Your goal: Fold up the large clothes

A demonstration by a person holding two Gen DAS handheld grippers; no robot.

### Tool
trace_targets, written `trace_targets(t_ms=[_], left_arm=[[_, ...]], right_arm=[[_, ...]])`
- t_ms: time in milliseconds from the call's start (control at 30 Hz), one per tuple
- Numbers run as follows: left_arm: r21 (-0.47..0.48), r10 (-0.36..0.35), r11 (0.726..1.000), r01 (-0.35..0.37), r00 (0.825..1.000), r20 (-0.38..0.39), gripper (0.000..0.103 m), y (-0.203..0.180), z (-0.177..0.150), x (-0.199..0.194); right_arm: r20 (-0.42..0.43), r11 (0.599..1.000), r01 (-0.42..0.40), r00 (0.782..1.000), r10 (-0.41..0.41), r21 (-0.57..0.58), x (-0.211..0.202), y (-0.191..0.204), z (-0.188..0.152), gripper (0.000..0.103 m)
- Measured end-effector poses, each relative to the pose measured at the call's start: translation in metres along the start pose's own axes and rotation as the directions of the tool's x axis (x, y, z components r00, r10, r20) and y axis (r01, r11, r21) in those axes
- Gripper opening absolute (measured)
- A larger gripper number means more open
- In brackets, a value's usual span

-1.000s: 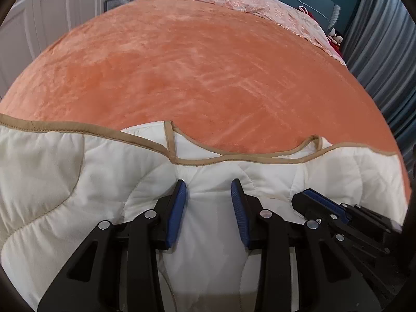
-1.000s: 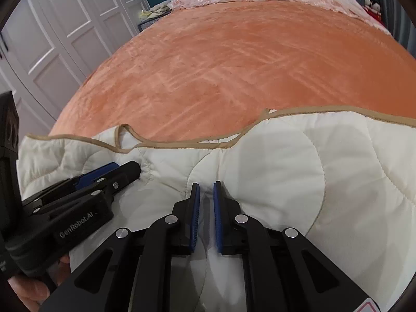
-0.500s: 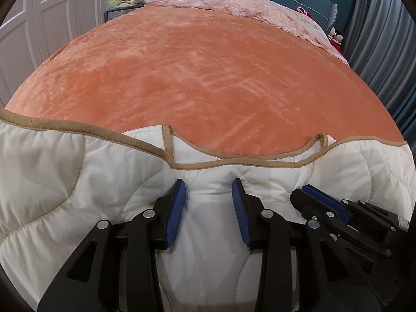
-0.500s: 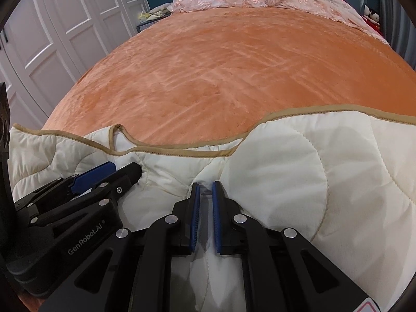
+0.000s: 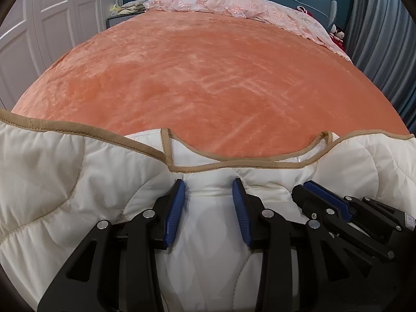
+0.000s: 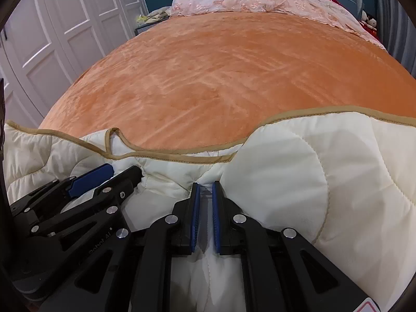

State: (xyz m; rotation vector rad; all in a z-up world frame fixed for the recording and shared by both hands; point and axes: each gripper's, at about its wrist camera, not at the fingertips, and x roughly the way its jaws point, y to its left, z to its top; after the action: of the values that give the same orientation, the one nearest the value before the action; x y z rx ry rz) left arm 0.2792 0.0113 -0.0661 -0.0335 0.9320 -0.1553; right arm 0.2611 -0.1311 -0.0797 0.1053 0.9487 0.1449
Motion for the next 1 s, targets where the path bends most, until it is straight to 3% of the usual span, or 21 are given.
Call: trace_targets(t_ms=[200, 267, 300, 367, 500, 667, 833, 1000], left_arm=[[0.005, 0.012, 1.000, -0.012, 1.000, -0.010, 0.037, -0.002, 0.003, -0.006], [-0.039, -0.001, 0.999, -0.001, 1.000, -0.027, 0.037, 0.006, 0.008, -0.020], [-0.079, -0.006, 0.997, 0.004, 1.000, -0.024, 0.038, 0.013, 0.008, -0.032], [-0.158, -0.029, 0.987, 0.028, 1.000, -0.005, 0.039, 0.030, 0.000, -0.064], [-0.144, -0.028, 0.989, 0.026, 1.000, -0.011, 0.039, 0.035, -0.036, -0.113], [-0.115, -0.029, 0.993, 0.024, 0.999, -0.041, 0.039, 0.015, -0.086, -0.139], [-0.075, 0.019, 0.997, -0.021, 0.999, -0.033, 0.040, 0.005, -0.102, -0.137], [-0.081, 0.028, 0.996, -0.030, 0.999, -0.030, 0.040, 0.005, -0.108, -0.127]], right_arm=[[0.035, 0.998, -0.015, 0.999, 0.013, 0.062, -0.010, -0.010, 0.004, 0.000], [0.113, 0.984, 0.062, 0.990, -0.082, 0.170, -0.044, -0.025, 0.004, 0.004], [0.161, 0.974, 0.065, 0.982, -0.101, 0.215, -0.065, -0.031, 0.001, 0.014], [0.219, 0.969, 0.031, 0.972, -0.087, 0.245, -0.107, -0.039, -0.010, 0.017], [0.115, 0.974, -0.041, 0.993, 0.015, 0.225, -0.135, -0.035, -0.046, 0.017], [0.012, 0.984, -0.091, 0.996, 0.090, 0.151, -0.134, 0.001, -0.085, 0.017], [-0.027, 0.998, -0.014, 1.000, 0.015, 0.053, -0.114, 0.027, -0.102, 0.017], [-0.037, 0.996, -0.036, 0.999, 0.039, 0.078, -0.101, 0.019, -0.107, 0.016]])
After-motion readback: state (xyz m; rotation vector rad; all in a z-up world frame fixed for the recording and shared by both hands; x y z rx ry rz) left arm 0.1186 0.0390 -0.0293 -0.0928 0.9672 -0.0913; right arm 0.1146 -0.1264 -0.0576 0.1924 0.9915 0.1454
